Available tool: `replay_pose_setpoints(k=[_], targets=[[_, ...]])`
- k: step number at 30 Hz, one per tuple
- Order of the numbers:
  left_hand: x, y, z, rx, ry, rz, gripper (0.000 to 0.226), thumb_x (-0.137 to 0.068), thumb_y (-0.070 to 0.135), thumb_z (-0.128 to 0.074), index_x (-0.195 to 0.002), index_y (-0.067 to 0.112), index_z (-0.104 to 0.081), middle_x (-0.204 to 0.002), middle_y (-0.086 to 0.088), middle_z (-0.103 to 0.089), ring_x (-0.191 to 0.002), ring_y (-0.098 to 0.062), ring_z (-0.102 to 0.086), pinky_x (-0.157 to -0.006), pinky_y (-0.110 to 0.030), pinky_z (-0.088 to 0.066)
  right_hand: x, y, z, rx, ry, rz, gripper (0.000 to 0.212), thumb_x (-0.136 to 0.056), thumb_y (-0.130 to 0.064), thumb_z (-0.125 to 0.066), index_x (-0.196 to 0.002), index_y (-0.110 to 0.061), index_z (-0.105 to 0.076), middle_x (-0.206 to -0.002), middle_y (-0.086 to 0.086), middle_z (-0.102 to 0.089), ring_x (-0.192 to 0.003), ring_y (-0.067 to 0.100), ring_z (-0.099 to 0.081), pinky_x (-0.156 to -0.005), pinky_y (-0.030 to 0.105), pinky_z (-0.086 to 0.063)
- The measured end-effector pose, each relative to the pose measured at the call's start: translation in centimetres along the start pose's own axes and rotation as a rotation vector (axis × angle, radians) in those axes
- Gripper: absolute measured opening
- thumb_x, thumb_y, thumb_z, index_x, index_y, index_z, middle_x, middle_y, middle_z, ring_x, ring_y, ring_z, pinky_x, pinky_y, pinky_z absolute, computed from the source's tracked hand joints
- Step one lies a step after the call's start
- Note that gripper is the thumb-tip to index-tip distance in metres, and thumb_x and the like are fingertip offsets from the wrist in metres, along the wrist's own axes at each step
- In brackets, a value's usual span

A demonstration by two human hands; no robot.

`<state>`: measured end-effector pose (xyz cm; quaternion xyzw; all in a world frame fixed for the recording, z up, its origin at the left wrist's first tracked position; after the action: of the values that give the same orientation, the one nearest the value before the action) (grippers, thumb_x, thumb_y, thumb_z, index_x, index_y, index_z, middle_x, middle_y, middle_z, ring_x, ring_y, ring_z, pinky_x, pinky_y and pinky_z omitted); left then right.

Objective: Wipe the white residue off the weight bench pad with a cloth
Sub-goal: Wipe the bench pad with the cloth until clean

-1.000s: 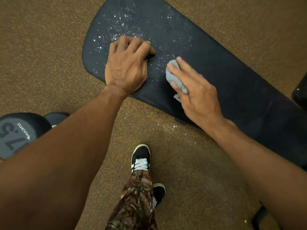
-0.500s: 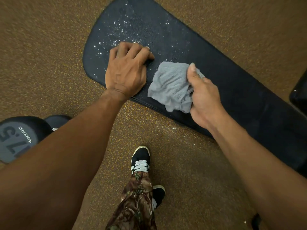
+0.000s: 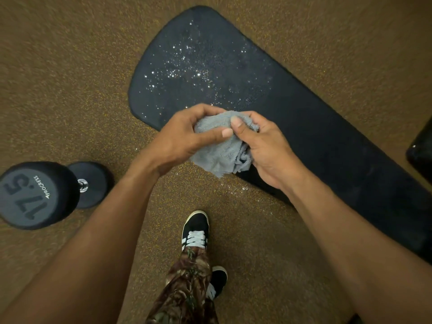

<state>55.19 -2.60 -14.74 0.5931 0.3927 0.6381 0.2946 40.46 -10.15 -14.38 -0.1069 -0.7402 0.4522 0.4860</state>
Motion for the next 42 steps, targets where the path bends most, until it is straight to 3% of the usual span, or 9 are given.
replay_pose_setpoints(k=[5, 8, 12, 17, 23, 28, 33, 37, 42], targets=[[0.1, -0.1, 0.9, -0.028, 0.187, 0.04, 0.039, -0.084, 0.017, -0.079, -0.115, 0.026, -0.057, -0.111, 0.001, -0.068, -0.093, -0.019, -0.074, -0.077, -0.041, -0.063, -1.6, -0.3, 0.6, 0.377, 0.097, 0.037, 0.019, -0.089, -0.026, -0.075, -0.105, -0.022, -0.066, -0.099, -0.001, -0.075, -0.09, 0.017, -0.074, -0.08, 0.047, -0.061], [0.3, 0.1, 0.1, -0.416, 0.453, -0.035, 0.054, -0.081, 0.03, -0.084, -0.123, 0.028, -0.05, -0.121, 0.001, -0.059, -0.101, -0.017, -0.062, -0.086, -0.035, -0.055, -2.4, -0.8, 0.8, 0.593, 0.155, 0.092, 0.024, -0.083, -0.04, -0.077, -0.102, -0.031, -0.066, -0.096, -0.005, -0.075, -0.088, 0.014, -0.073, -0.079, 0.047, -0.061], [1.9, -0.1, -1.8, -0.857, 0.752, -0.13, 0.056, -0.085, 0.036, -0.076, -0.134, 0.024, -0.051, -0.131, -0.01, -0.05, -0.115, -0.029, -0.051, -0.091, -0.043, -0.046, -3.1, -2.7, 1.4, 0.938, 0.2, 0.252, 0.035, -0.091, -0.054, -0.06, -0.121, -0.036, -0.06, -0.104, -0.013, -0.07, -0.098, 0.009, -0.067, -0.088, 0.04, -0.055], [2.6, -1.7, -6.2, -1.109, 0.577, -0.048, 0.053, -0.095, 0.056, -0.052, -0.141, 0.03, -0.05, -0.156, -0.007, -0.042, -0.144, -0.038, -0.032, -0.108, -0.057, -0.034, -3.0, -3.8, 2.9, 1.419, 0.093, 0.541, 0.052, -0.093, -0.044, -0.061, -0.143, -0.033, -0.048, -0.141, -0.002, -0.049, -0.125, 0.027, -0.046, -0.098, 0.044, -0.048], [1.5, -1.1, -8.5, -1.095, 0.581, 0.069, 0.055, -0.099, 0.055, -0.046, -0.146, 0.028, -0.041, -0.165, -0.008, -0.023, -0.152, -0.044, -0.012, -0.117, -0.063, -0.022, -4.8, -4.7, 5.0, 1.605, 0.002, 0.638, 0.064, -0.093, -0.046, -0.053, -0.152, -0.027, -0.038, -0.153, 0.005, -0.042, -0.134, 0.034, -0.041, -0.109, 0.049, -0.04], [-0.1, -2.0, -10.0, -0.978, 0.58, 0.16, 0.072, -0.105, 0.054, -0.034, -0.162, 0.024, -0.002, -0.17, -0.01, 0.001, -0.153, -0.046, 0.003, -0.122, -0.062, -0.015, -5.9, -5.2, 6.9, 1.75, -0.061, 0.562, 0.088, -0.09, -0.061, -0.055, -0.159, -0.026, -0.014, -0.165, 0.012, -0.02, -0.147, 0.04, -0.026, -0.118, 0.056, -0.028], [-0.1, -2.0, -10.5, -0.956, 0.726, 0.19, 0.076, -0.099, 0.054, -0.047, -0.161, 0.027, -0.013, -0.17, -0.014, -0.002, -0.153, -0.048, -0.002, -0.118, -0.067, -0.018, -7.1, -5.6, 8.3, 1.79, -0.158, 0.466, 0.106, -0.078, -0.082, -0.045, -0.159, -0.031, 0.001, -0.169, 0.007, -0.003, -0.153, 0.037, -0.012, -0.121, 0.058, -0.019], [-0.7, -3.0, -11.0, -0.868, 0.718, 0.221, 0.073, -0.104, 0.051, -0.038, -0.163, 0.024, -0.002, -0.169, -0.015, 0.006, -0.152, -0.05, 0.006, -0.119, -0.065, -0.021, -7.7, -6.2, 8.8, 1.792, -0.178, 0.452, 0.122, -0.068, -0.089, -0.048, -0.16, -0.026, 0.001, -0.169, 0.006, -0.002, -0.154, 0.034, -0.009, -0.123, 0.055, -0.018], [-1.9, -3.3, -12.0, -0.735, 0.843, 0.275, 0.061, -0.109, 0.035, -0.036, -0.162, 0.018, -0.011, -0.167, -0.025, -0.003, -0.149, -0.057, 0.001, -0.114, -0.069, -0.029, -7.8, -5.8, 10.2, 1.754, -0.167, 0.335, 0.128, -0.064, -0.094, -0.043, -0.159, -0.026, 0.01, -0.169, 0.006, 0.009, -0.155, 0.033, -0.001, -0.124, 0.053, -0.013]])
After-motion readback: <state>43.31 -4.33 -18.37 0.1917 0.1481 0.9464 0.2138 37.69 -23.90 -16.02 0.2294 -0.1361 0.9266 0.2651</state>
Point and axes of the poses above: each hand's wrist, its own x-axis away from the middle knuckle, its own z-axis out of the back of the hand, y = z × x, the point moved 3 cm from there along -x, towards the middle knuckle
